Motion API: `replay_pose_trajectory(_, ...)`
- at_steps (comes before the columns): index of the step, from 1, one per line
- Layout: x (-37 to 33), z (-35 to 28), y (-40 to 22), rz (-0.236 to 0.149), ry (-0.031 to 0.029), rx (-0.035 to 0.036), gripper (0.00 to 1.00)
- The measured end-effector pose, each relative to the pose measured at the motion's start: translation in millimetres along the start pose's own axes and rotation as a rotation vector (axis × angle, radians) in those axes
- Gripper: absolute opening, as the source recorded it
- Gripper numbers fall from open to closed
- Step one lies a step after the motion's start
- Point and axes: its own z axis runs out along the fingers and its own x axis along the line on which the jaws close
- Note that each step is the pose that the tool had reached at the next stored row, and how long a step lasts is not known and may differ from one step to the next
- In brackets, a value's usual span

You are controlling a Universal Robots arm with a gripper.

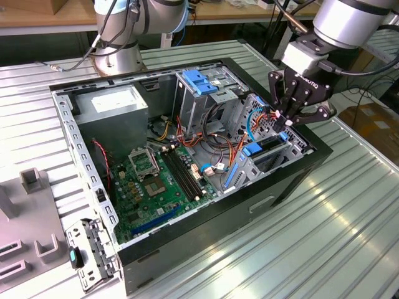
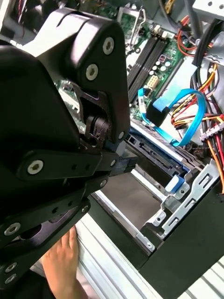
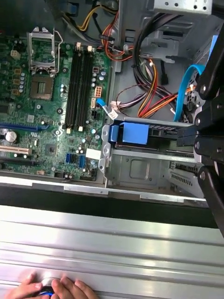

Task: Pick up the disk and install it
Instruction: 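Insert the first disk wire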

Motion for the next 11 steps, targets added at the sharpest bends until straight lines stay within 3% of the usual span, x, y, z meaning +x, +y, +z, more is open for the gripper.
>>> replay_pose_trajectory(2,0.1,-0.2,-0.6,-0.042,0.0002,0.0002,0.11)
replay_pose_trajectory(5,-1.3,-0.1,-4.0,-0.047,0.0026,-0.0002,0.11)
replay_pose_trajectory(9,-1.7,0.1,-14.8,-0.055,0.0029,-0.0002,0.11)
replay_pose_trajectory(11,-1.6,0.2,-16.9,-0.066,0.0027,-0.0001,0.11)
